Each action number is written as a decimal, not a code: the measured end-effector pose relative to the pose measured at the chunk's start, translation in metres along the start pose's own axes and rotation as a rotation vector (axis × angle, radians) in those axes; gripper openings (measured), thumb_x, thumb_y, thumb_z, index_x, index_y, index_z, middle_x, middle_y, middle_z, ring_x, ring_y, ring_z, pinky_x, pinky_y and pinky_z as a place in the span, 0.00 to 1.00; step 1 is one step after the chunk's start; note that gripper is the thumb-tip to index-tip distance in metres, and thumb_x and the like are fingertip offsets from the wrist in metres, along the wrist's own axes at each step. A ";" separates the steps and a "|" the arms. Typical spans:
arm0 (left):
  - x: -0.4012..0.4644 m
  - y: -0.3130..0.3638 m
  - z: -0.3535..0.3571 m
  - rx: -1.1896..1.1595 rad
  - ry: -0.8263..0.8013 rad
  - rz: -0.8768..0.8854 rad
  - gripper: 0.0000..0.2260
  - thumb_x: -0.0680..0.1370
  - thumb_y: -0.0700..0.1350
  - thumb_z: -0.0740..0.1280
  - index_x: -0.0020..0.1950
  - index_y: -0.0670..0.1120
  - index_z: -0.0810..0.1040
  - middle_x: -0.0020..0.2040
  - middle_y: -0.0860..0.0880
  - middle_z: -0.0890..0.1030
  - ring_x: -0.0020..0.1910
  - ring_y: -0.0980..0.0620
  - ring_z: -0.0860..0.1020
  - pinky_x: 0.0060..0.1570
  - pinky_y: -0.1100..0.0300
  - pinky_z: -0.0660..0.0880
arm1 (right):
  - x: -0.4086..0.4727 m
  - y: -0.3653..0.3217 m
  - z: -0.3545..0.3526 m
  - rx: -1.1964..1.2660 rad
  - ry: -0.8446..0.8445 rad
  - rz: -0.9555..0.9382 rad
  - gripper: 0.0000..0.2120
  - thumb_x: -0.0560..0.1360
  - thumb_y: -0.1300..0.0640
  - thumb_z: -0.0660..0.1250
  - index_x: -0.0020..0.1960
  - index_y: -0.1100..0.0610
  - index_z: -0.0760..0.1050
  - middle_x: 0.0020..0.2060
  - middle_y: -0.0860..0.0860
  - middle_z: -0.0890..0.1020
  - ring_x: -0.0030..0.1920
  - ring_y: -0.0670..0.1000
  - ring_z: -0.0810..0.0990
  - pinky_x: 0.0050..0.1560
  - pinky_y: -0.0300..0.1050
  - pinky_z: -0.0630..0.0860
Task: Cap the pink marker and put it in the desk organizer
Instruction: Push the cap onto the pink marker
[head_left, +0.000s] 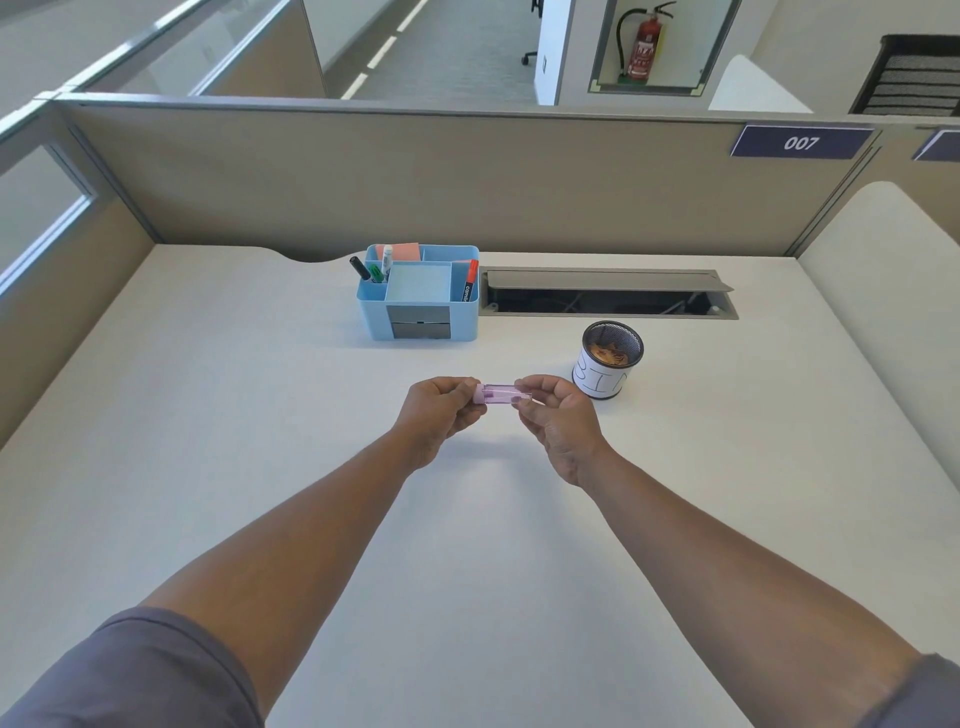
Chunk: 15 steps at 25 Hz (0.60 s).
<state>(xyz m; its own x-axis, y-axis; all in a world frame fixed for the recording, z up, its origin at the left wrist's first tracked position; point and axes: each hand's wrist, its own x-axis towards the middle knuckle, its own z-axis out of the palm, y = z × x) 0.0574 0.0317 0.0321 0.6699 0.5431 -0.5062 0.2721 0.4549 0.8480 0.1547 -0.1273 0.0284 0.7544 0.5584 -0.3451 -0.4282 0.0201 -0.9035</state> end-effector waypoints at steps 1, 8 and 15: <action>0.001 0.000 0.000 0.002 0.000 0.002 0.06 0.80 0.42 0.71 0.54 0.41 0.85 0.50 0.44 0.87 0.40 0.51 0.87 0.43 0.62 0.83 | 0.000 0.001 0.000 -0.002 -0.008 -0.003 0.13 0.74 0.72 0.71 0.52 0.56 0.81 0.50 0.51 0.86 0.49 0.48 0.83 0.52 0.41 0.79; 0.002 0.001 -0.003 0.009 0.011 0.011 0.05 0.79 0.41 0.71 0.52 0.41 0.85 0.50 0.43 0.87 0.39 0.52 0.87 0.43 0.62 0.83 | 0.004 0.002 -0.002 0.006 -0.034 0.009 0.11 0.74 0.69 0.72 0.52 0.58 0.83 0.48 0.52 0.87 0.48 0.48 0.83 0.55 0.41 0.80; 0.000 -0.003 -0.003 0.089 0.020 0.015 0.05 0.80 0.41 0.71 0.51 0.41 0.85 0.48 0.43 0.87 0.41 0.50 0.86 0.43 0.62 0.83 | 0.000 0.005 -0.001 -0.078 0.003 0.006 0.09 0.74 0.71 0.72 0.47 0.58 0.82 0.44 0.54 0.87 0.46 0.50 0.84 0.53 0.41 0.81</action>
<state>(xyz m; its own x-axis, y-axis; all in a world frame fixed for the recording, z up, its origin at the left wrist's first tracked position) 0.0541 0.0325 0.0286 0.6606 0.5642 -0.4953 0.3228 0.3821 0.8659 0.1531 -0.1276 0.0235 0.7538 0.5555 -0.3509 -0.3925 -0.0476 -0.9185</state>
